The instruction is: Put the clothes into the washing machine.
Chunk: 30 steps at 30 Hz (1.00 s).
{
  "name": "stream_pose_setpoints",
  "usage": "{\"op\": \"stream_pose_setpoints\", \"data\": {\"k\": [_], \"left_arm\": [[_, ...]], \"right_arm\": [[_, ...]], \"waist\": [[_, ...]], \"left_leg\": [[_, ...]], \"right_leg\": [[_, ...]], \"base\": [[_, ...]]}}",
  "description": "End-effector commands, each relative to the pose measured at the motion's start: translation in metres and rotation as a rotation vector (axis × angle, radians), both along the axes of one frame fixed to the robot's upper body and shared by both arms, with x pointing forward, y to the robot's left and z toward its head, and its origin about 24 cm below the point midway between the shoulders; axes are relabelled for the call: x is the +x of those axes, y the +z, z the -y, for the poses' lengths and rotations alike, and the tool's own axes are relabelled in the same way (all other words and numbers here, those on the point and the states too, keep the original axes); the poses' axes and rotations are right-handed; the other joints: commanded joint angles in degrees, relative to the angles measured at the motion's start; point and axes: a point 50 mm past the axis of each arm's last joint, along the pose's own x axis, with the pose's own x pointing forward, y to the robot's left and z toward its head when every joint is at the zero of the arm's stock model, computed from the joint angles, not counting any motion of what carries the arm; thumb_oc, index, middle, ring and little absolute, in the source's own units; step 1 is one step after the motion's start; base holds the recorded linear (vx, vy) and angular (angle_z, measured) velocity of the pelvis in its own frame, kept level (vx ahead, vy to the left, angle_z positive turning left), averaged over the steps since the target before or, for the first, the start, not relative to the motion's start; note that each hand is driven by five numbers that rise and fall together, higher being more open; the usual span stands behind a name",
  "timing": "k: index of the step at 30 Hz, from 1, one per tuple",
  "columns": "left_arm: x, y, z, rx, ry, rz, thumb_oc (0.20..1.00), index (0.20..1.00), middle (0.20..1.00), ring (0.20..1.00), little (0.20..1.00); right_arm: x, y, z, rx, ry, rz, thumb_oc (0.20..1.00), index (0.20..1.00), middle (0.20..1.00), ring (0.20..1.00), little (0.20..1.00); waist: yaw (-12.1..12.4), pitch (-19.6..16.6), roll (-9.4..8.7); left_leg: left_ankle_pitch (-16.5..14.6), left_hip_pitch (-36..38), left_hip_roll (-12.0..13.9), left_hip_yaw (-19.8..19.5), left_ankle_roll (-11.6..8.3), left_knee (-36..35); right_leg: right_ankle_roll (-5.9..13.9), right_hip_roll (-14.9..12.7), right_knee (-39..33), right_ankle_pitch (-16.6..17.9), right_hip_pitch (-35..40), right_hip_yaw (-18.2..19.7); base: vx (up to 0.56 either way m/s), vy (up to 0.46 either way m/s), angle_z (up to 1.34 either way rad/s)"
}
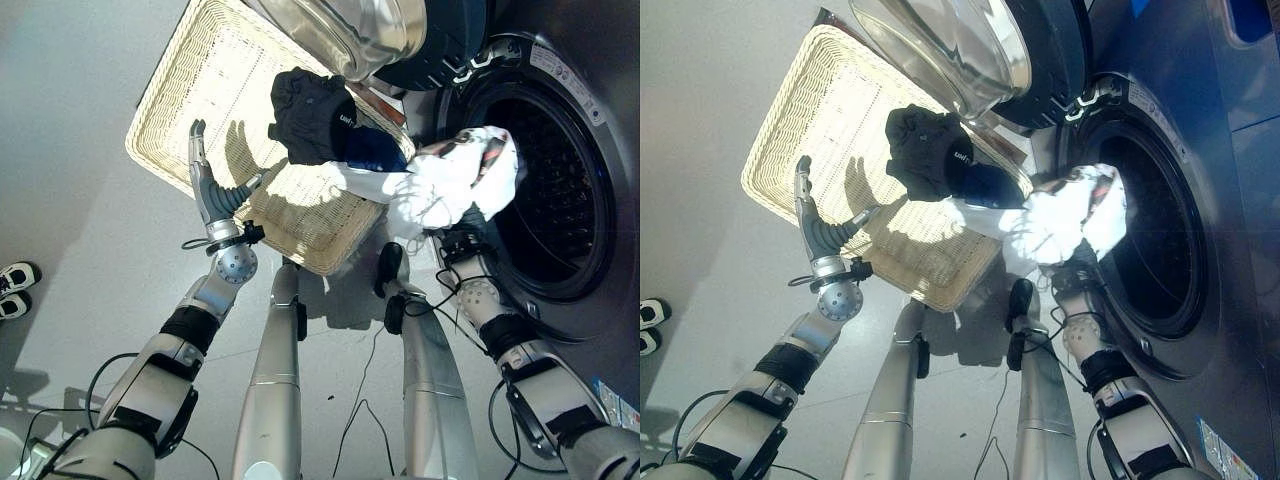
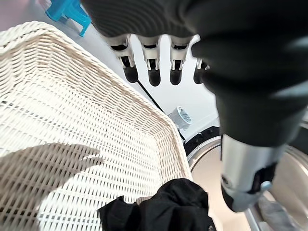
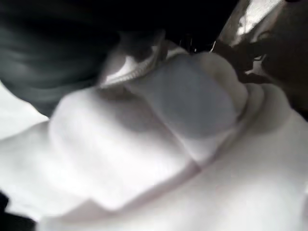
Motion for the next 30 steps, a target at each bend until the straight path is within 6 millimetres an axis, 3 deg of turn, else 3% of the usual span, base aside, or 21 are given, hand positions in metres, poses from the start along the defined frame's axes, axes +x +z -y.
{"op": "stream_pose_setpoints", "data": {"k": [1, 3, 6, 7, 9, 12, 13, 15, 16, 18, 22, 26, 27, 30], "left_arm": [[0.0, 0.011, -0.008, -0.026, -0.024, 0.057, 1.0, 1.0, 1.0, 1.0, 1.0], [-0.003, 0.005, -0.018, -0.015, -0.005, 0.036, 1.0, 1.0, 1.0, 1.0, 1.0], [-0.01, -0.001, -0.037, 0.005, 0.034, 0.022, 1.0, 1.0, 1.0, 1.0, 1.0], [-0.012, -0.002, -0.042, 0.007, 0.043, 0.02, 1.0, 1.0, 1.0, 1.0, 1.0], [-0.019, -0.005, -0.058, 0.022, 0.079, 0.005, 1.0, 1.0, 1.0, 1.0, 1.0], [-0.023, -0.003, -0.071, 0.028, 0.113, -0.001, 1.0, 1.0, 1.0, 1.0, 1.0], [-0.024, -0.001, -0.079, 0.024, 0.124, -0.006, 1.0, 1.0, 1.0, 1.0, 1.0], [-0.024, 0.002, -0.082, 0.03, 0.123, -0.011, 1.0, 1.0, 1.0, 1.0, 1.0], [-0.024, 0.004, -0.084, 0.045, 0.119, -0.015, 1.0, 1.0, 1.0, 1.0, 1.0], [-0.022, 0.005, -0.083, 0.06, 0.11, -0.02, 1.0, 1.0, 1.0, 1.0, 1.0], [-0.012, 0.015, -0.067, 0.205, 0.066, -0.029, 1.0, 1.0, 1.0, 1.0, 1.0], [0.0, 0.026, -0.044, 0.478, 0.054, -0.024, 1.0, 1.0, 1.0, 1.0, 1.0], [0.004, 0.031, -0.038, 0.579, 0.058, -0.013, 1.0, 1.0, 1.0, 1.0, 1.0], [0.011, 0.046, -0.025, 0.703, 0.072, 0.028, 1.0, 1.0, 1.0, 1.0, 1.0]], "right_arm": [[-0.013, 0.06, 0.09, 0.174, -0.296, 0.201, 0.2, 0.2, 0.2, 0.2, 0.2], [-0.033, 0.093, 0.134, 0.197, -0.515, 0.255, 0.2, 0.2, 0.2, 0.2, 0.2], [-0.075, 0.139, 0.174, 0.201, -0.834, 0.401, 0.2, 0.2, 0.2, 0.2, 0.2], [-0.084, 0.15, 0.179, 0.186, -0.89, 0.431, 0.2, 0.2, 0.2, 0.2, 0.2], [-0.124, 0.174, 0.195, 0.186, -1.097, 0.549, 0.2, 0.2, 0.2, 0.2, 0.2], [-0.159, 0.185, 0.209, 0.183, -1.209, 0.626, 0.2, 0.2, 0.2, 0.2, 0.2], [-0.171, 0.19, 0.214, 0.113, -1.209, 0.651, 0.288, 0.288, 0.288, 0.288, 0.288], [-0.174, 0.192, 0.217, 0.072, -1.192, 0.642, 0.881, 0.881, 0.881, 0.881, 0.881], [-0.173, 0.192, 0.22, 0.043, -1.157, 0.628, 1.0, 1.0, 1.0, 1.0, 1.0], [-0.17, 0.186, 0.225, 0.025, -1.136, 0.582, 1.0, 1.0, 1.0, 1.0, 1.0], [-0.141, 0.172, 0.23, -0.011, -1.01, 0.384, 1.0, 1.0, 1.0, 1.0, 1.0], [-0.106, 0.149, 0.217, -0.076, -0.922, 0.076, 1.0, 1.0, 1.0, 1.0, 1.0], [-0.097, 0.139, 0.213, -0.171, -0.894, -0.059, 1.0, 1.0, 1.0, 1.0, 1.0], [-0.083, 0.134, 0.203, -0.301, -0.885, -0.245, 1.0, 1.0, 1.0, 1.0, 1.0]], "waist": [[-0.2, -1.02, 1.79], [-0.25, -1.02, 1.22], [-0.55, -1.02, -0.27], [-0.7, -1.02, -0.68], [-1.79, -1.02, -2.34], [-3.11, -1.02, -3.74], [-3.68, -1.02, -4.32], [-3.67, -1.02, -4.79], [-3.49, -1.02, -5.02], [-3.31, -1.02, -5.13], [-1.86, -1.02, -4.34], [-0.99, -1.02, -3.46], [-0.81, -1.02, -3.25], [-0.81, -1.02, -3.0]], "left_leg": [[-7.99, -0.14, -3.78, 4.23, 2.42, 7.31], [-8.88, -0.22, -3.35, 3.99, 2.43, 7.92], [-9.32, -0.43, -2.38, 3.92, 2.38, 7.98], [-9.31, -0.32, -2.32, 3.88, 2.36, 7.86], [-9.44, 0.05, -1.9, 3.74, 2.34, 7.45], [-9.67, 0.21, -1.7, 3.59, 2.41, 7.47], [-9.84, 0.42, -1.88, 3.48, 2.64, 7.77], [-10.04, 0.36, -2.01, 3.2, 2.85, 8.11], [-10.2, 0.34, -2.05, 3.0, 2.91, 8.29], [-10.32, 0.49, -2.23, 2.78, 2.98, 8.51], [-10.27, 0.64, -3.41, 2.09, 3.29, 8.49], [-10.02, 0.84, -4.14, 1.74, 3.67, 8.09], [-9.75, 1.03, -4.05, 1.94, 3.64, 7.73], [-9.66, 0.78, -4.14, 1.96, 3.73, 7.82]], "right_leg": [[6.21, 3.14, -13.48, 11.55, 2.73, -1.66], [6.27, 3.37, -13.7, 11.72, 2.91, -1.27], [6.29, 4.02, -13.77, 11.79, 3.34, -1.29], [6.29, 4.16, -13.9, 11.9, 3.5, -1.34], [6.42, 4.76, -14.66, 12.31, 4.25, -1.11], [6.57, 5.15, -15.24, 12.71, 4.67, -0.62], [6.52, 5.43, -15.34, 12.85, 4.88, -0.28], [6.43, 5.46, -15.42, 12.77, 5.06, -0.15], [6.44, 5.39, -15.28, 12.65, 5.18, -0.31], [6.45, 5.29, -15.26, 12.63, 5.4, -0.46], [6.33, 4.51, -16.04, 12.76, 5.88, -1.16], [6.28, 3.96, -16.53, 13.16, 6.0, -1.86], [6.44, 3.77, -16.56, 13.27, 6.21, -2.23], [6.51, 3.57, -16.79, 13.67, 5.93, -2.29]], "base": [[0.02, -0.043, -0.01], [0.02, -0.054, 0.0], [0.0, -0.057, -0.03], [0.0, -0.052, -0.06], [0.0, -0.055, -0.1], [0.01, -0.028, -0.08], [0.01, -0.011, -0.05], [0.0, -0.024, -0.04], [0.0, -0.034, -0.03], [0.02, -0.041, -0.02], [0.01, -0.024, 0.01], [0.0, -0.023, 0.05], [0.0, -0.032, 0.12], [-0.01, -0.002, 0.1]]}}
